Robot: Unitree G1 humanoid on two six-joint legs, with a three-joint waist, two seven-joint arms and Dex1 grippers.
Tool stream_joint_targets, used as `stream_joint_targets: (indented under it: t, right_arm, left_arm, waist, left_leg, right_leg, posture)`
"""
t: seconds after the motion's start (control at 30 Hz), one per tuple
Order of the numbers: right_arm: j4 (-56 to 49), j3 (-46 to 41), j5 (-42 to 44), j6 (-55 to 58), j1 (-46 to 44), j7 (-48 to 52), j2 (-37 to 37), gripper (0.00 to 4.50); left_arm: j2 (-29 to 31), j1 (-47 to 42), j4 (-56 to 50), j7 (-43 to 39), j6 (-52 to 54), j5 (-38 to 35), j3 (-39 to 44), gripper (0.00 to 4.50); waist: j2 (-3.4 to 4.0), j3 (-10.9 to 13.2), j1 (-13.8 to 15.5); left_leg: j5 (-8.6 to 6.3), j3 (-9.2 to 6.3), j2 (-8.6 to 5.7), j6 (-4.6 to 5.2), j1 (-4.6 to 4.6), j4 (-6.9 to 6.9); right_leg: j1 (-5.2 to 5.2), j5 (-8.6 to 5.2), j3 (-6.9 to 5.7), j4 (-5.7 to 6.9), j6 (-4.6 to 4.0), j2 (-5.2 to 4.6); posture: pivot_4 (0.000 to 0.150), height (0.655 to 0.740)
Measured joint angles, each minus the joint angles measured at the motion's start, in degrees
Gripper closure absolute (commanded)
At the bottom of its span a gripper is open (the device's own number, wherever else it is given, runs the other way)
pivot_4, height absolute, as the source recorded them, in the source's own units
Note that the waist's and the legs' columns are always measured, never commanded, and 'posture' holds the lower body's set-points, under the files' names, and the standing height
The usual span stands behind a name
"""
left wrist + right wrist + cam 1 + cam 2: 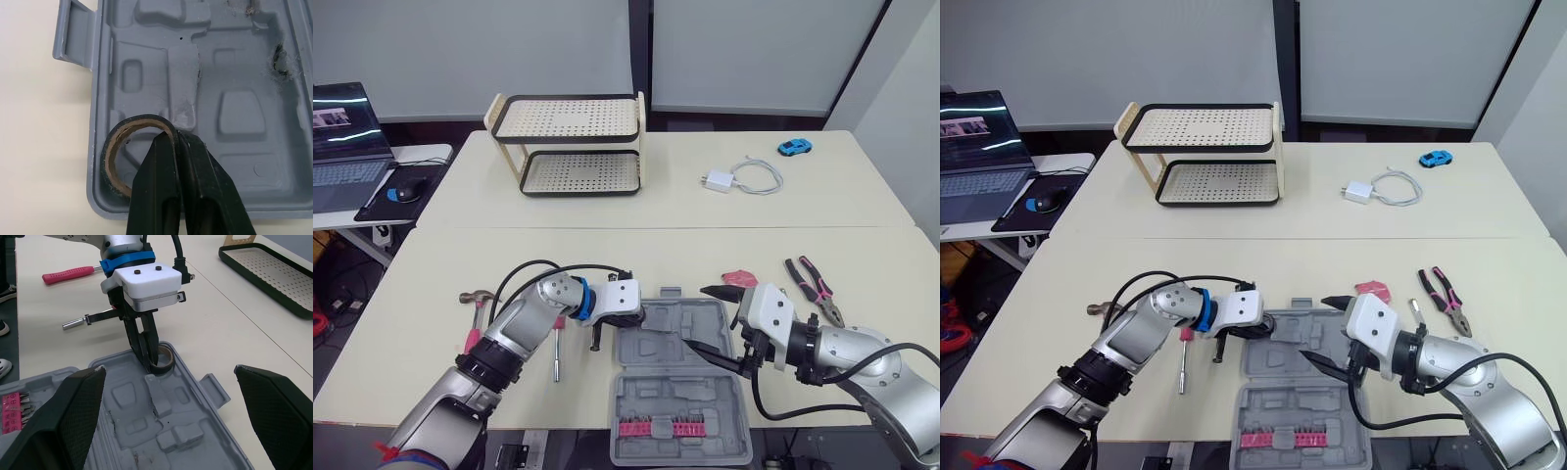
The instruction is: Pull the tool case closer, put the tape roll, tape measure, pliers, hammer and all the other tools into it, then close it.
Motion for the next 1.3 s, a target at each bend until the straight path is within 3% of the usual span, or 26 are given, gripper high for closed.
stream_joint_targets:
  t: [0.23,0.33,1.3]
  right_arm:
    - [0.0,0.02,0.01,0.58,-0.34,-0.06,0.04,0.0]
    - [0.0,0.02,0.02,0.66,-0.34,-0.03,0.03,0.0]
    - [0.88,0.14,-0.07,0.44,-1.17,1.16,1.05,0.0]
  left_arm:
    - [-0.34,0.0,0.03,0.35,0.01,0.32,0.0,4.48]
    - [-0.59,0.0,0.03,0.33,0.21,0.26,0.02,3.83]
    - [3.19,-0.96,-5.34,-2.84,5.14,-2.6,2.87,3.83]
  waist:
    - [0.0,0.0,0.0]
    - [0.0,0.0,0.0]
    - [0.0,-0.01,-0.02]
  left_leg:
    - [0.0,0.0,0.0,0.0,0.0,0.0]
    - [0.0,0.0,0.0,0.0,0.0,0.0]
    - [0.0,-0.01,0.0,-0.01,0.0,0.01]
  right_leg:
    - [0.0,0.0,0.01,0.01,0.0,0.0]
    - [0.0,0.0,0.0,0.01,0.0,0.0]
    - [0.0,0.0,0.0,0.02,0.0,0.0]
  posture:
    - [0.15,0.74]
    - [0.15,0.74]
    - [0.15,0.74]
